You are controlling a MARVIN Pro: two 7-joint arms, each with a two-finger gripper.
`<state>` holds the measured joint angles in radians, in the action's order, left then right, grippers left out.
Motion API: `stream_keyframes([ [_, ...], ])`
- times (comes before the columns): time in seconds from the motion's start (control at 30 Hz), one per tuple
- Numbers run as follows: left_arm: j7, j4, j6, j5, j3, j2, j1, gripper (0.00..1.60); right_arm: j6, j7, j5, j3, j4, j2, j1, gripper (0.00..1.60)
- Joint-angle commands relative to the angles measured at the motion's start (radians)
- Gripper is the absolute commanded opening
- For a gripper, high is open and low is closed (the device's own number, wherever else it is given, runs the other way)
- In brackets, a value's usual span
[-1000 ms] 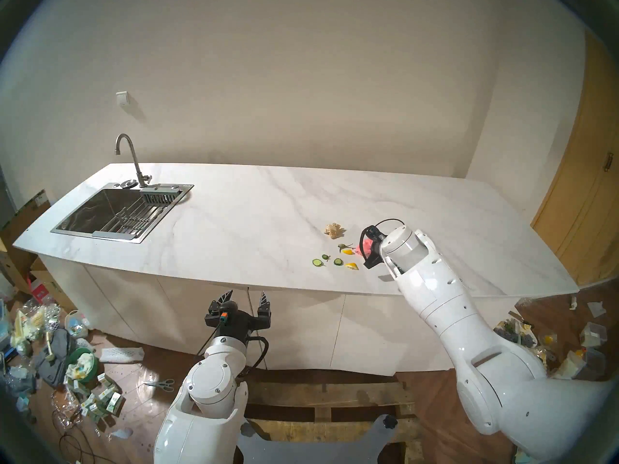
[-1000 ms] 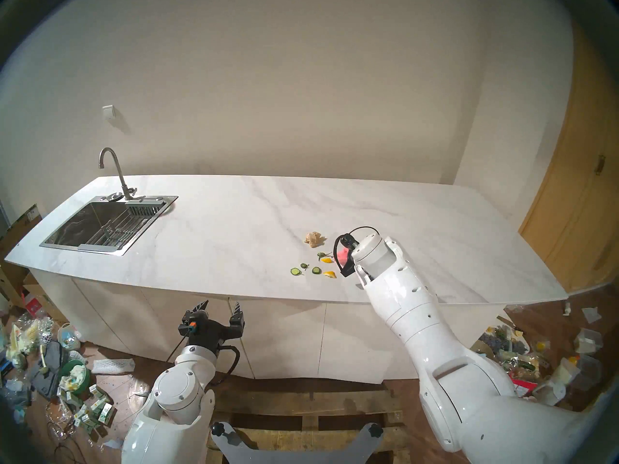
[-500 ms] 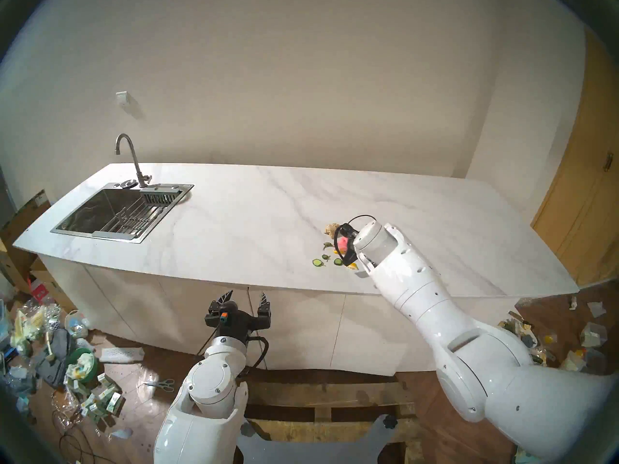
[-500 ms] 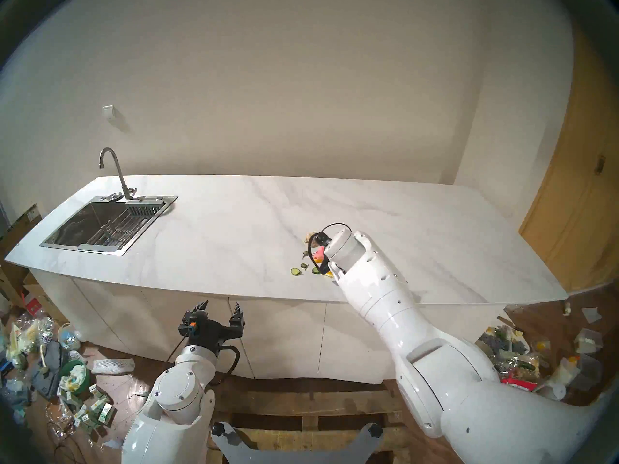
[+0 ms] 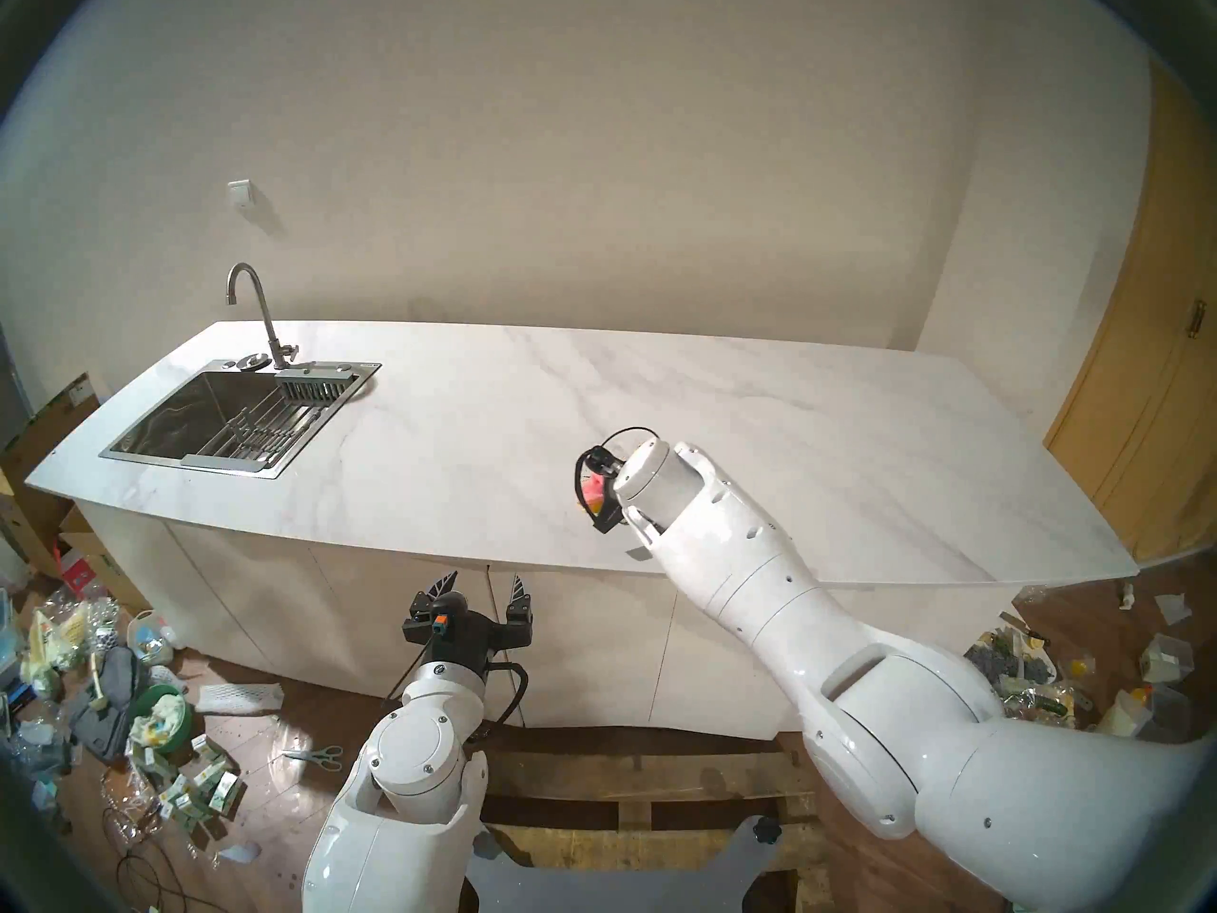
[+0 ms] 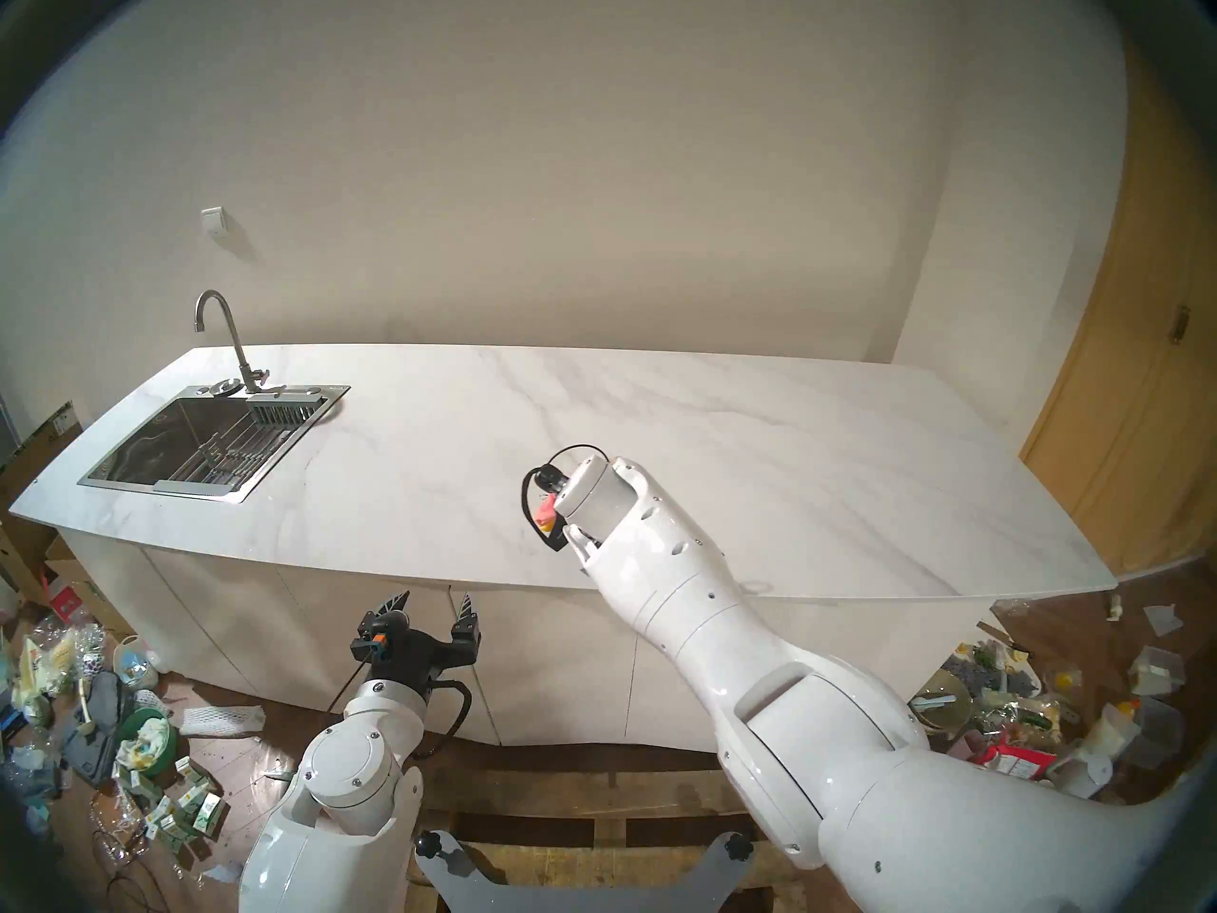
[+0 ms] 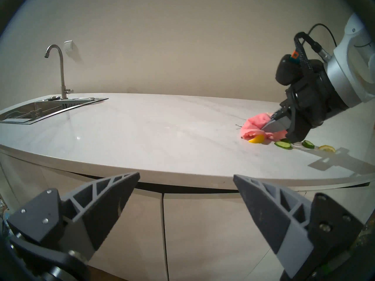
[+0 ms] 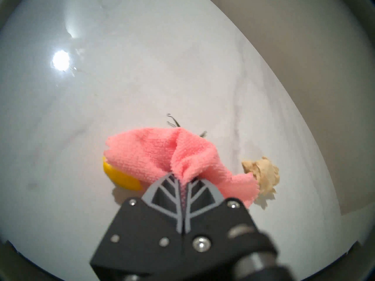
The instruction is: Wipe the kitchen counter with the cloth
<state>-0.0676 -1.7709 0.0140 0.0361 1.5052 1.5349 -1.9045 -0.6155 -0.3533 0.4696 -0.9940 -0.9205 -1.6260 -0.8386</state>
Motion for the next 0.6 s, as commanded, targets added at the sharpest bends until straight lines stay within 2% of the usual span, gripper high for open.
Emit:
stream_keyframes([
  [0.0,0.003,-0.026,0.007,0.000,-0.002,-0.001,0.006,1.60,0.012,0.069,-0.022,-0.001,0.039,-0.109,0.059,0.00],
  [0.07,0.003,-0.027,0.007,0.001,-0.002,-0.001,0.006,1.60,0.024,0.087,-0.018,-0.016,0.064,-0.121,0.074,0.00],
  [0.17,0.003,-0.027,0.007,0.001,-0.002,-0.001,0.006,1.60,0.040,0.089,-0.027,-0.031,0.050,-0.100,0.088,0.00],
  [0.27,0.002,-0.027,0.007,0.001,-0.002,-0.001,0.006,1.60,0.052,0.091,-0.029,-0.043,0.018,-0.072,0.088,0.00],
  [0.57,0.001,-0.026,0.007,0.001,-0.003,-0.002,0.007,1.60,0.046,0.088,-0.067,-0.133,-0.105,-0.014,0.090,0.00],
])
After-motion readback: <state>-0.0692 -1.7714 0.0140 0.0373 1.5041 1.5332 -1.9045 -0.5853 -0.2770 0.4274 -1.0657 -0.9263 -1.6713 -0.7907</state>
